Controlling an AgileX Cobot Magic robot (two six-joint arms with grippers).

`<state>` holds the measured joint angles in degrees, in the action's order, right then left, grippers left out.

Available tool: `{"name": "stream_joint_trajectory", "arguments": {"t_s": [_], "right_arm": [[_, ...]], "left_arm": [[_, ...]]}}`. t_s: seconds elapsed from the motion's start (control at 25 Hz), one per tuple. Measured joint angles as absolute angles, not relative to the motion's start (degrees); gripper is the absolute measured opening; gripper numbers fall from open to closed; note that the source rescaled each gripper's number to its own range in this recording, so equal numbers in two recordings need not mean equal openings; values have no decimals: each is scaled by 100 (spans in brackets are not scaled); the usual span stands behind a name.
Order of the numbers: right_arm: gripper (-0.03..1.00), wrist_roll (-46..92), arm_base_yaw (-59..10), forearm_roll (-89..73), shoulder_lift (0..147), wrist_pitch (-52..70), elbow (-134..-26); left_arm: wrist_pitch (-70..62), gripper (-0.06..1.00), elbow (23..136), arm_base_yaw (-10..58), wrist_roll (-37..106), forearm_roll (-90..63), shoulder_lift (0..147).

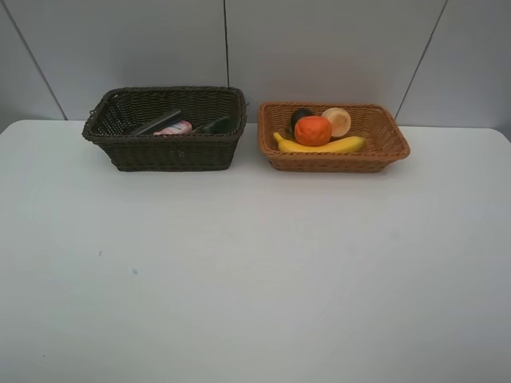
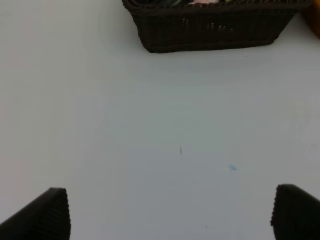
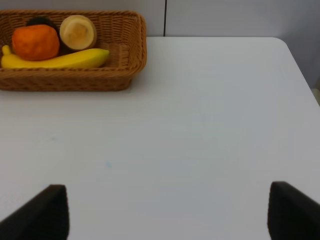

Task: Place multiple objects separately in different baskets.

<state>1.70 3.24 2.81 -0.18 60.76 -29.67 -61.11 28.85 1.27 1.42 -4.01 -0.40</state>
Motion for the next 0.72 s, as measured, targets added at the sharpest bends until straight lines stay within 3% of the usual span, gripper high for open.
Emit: {"name": "stream_joint_trajectory", "arguments": {"t_s": [0.72], "right_arm": [[100, 170, 328, 281, -18, 6076, -2967]], "left_arm": [[-6111, 100, 2885, 127, 142, -408, -40]]}}
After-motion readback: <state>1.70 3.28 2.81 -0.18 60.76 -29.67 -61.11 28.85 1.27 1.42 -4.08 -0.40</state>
